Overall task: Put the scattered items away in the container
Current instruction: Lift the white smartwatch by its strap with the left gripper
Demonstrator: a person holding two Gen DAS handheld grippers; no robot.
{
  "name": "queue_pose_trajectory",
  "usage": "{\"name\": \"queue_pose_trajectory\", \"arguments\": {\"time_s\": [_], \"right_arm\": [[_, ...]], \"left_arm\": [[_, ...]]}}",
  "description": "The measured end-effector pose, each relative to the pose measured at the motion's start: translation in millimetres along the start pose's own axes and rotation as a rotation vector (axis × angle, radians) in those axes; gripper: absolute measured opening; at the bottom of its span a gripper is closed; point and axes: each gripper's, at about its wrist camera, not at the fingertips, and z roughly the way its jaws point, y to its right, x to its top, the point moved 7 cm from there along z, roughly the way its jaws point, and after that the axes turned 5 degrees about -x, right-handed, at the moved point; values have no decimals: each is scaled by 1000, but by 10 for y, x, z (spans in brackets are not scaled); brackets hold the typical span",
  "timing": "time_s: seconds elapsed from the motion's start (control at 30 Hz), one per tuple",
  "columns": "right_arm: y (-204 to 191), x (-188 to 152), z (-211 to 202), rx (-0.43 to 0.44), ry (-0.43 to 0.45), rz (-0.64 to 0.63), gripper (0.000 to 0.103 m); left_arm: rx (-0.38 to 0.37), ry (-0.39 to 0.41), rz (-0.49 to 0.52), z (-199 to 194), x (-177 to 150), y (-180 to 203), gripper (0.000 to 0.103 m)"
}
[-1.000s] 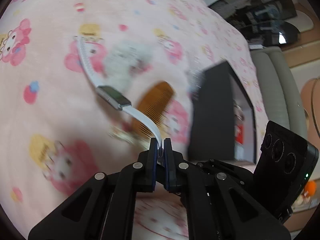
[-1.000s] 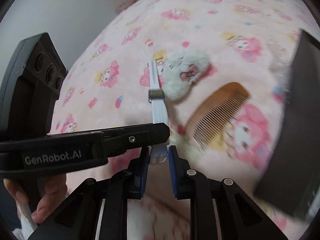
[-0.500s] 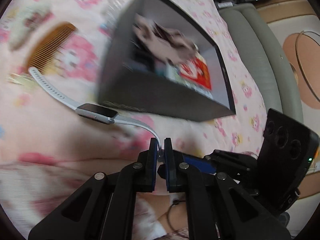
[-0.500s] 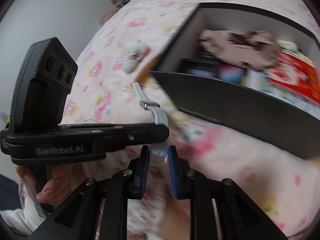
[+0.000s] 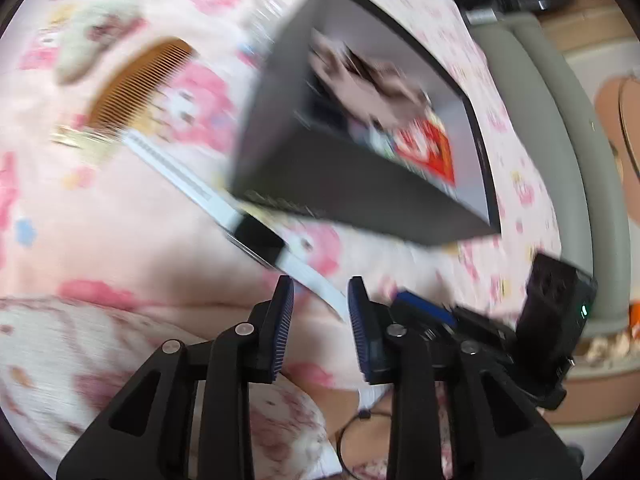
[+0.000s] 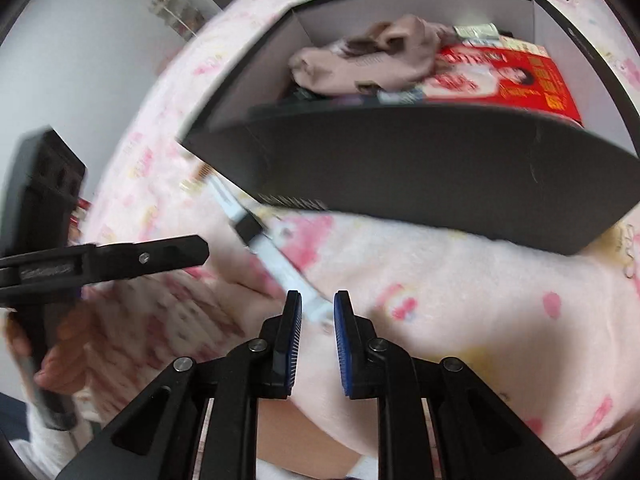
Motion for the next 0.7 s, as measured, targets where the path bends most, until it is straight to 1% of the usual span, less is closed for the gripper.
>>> {"name": "queue_pose_trajectory", "arguments": {"time_s": [0.03, 0.1, 0.17, 0.23, 0.33, 0.4, 0.43, 0.47, 0.53, 0.6, 0.7], "right_arm": [[-65, 18, -6, 49, 1, 4, 14], [-192, 14, 66, 138, -36, 18, 14], [-249, -44, 218, 183, -106, 58, 18], [-255, -136, 394, 172, -174, 93, 19], [-214, -198, 610, 134, -204, 128, 23], [-168, -178, 680, 131, -186, 159, 23], [-125, -156, 692, 114, -164, 171, 23], [-94, -140, 684, 99, -146, 175, 23], [-51, -113, 619, 94, -109, 181, 23], [-4, -69, 491, 98, -50, 193, 23], [122, -5, 326, 77, 34, 234, 23]], "left_arm": [[42, 18, -32, -17, 49, -99, 30], [129, 16, -76, 15, 124, -269, 31], [181, 3, -93, 129, 187, -384, 42], [197, -14, -118, 227, 235, -454, 43], [201, 1, -160, 339, 334, -547, 44], [206, 1, -189, 405, 349, -610, 41], [203, -3, -181, 424, 339, -607, 23], [195, -9, -161, 420, 318, -581, 20], [177, -7, -136, 365, 279, -545, 17], [136, -23, -134, 339, 221, -519, 16], [89, -81, -79, 362, 125, -426, 16]]}}
